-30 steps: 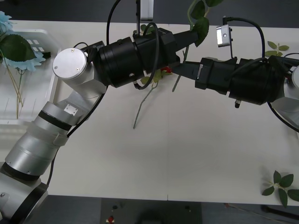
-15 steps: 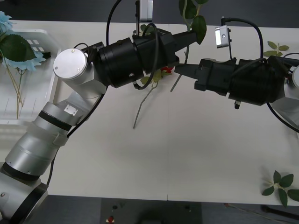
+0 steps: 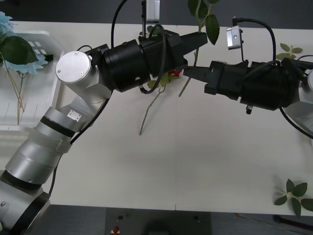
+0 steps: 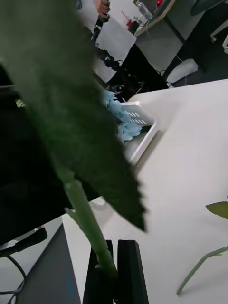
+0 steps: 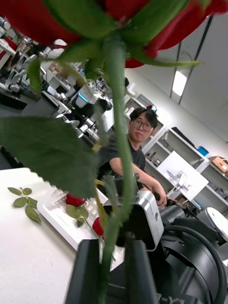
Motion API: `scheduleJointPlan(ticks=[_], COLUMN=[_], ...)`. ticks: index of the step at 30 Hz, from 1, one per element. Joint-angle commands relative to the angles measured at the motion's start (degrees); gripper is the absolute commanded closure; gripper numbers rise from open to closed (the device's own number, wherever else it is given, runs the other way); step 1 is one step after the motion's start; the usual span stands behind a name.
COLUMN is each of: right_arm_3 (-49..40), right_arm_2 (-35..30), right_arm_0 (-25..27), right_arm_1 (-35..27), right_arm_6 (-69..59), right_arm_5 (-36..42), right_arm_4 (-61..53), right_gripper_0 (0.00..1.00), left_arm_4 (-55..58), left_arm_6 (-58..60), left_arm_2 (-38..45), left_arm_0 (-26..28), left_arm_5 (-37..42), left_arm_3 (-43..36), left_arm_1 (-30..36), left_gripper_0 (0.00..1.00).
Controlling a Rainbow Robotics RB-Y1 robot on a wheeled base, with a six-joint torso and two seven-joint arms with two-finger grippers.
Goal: Put the red flowers into the right box and the blue flowers into the left box
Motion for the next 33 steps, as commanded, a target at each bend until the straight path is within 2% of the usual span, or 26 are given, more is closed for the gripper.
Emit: scheduleJointPlan(ticks=[1,7,12,18,24,27,33], right_arm_3=[-0.1,-0.3,-0.1,5.4,14.1,18.1,20.2], right_arm_2=[-1.0,-1.4,-3.9,-12.2,-20.5,-24.6,-28.3], right_arm_0=[-1.6,-1.6,-1.5,-1.5,-1.6,-2.0,-2.2], right_arm_1=[-5.1,-6.7,-10.1,-14.4,-19.9,-22.4,-29.3], right_arm_6=[2.3,2.4,1.8,0.7,-2.9,-5.6,-10.6], right_arm_5=[0.7,1.2,4.5,20.1,34.6,39.8,42.7], right_arm_4=[-3.4,-3.9,-3.9,-3.9,-3.5,1.0,11.7], right_gripper_0=[1.00,1.00,1.00,1.00,1.00,1.00,1.00], left_arm_4=[0.6,0.6,2.1,7.8,11.8,12.9,9.8], left_arm_6=[-4.2,-4.5,-4.8,-5.8,-5.5,-4.6,2.9], left_arm_2=[-0.2,-0.2,-0.2,0.9,3.8,4.3,4.3], left_arm_0=[0.1,0.4,0.4,0.4,0.5,0.9,3.5], left_arm_5=[0.4,0.4,0.4,0.4,0.9,0.9,0.9], left_arm_3=[-1.9,-1.9,-1.9,-3.8,-5.2,-5.2,-5.2], left_arm_1=[-0.3,-0.3,-0.1,3.0,9.1,14.5,25.7], left_gripper_0=[0.00,0.00,0.00,0.00,0.00,0.00,0.00])
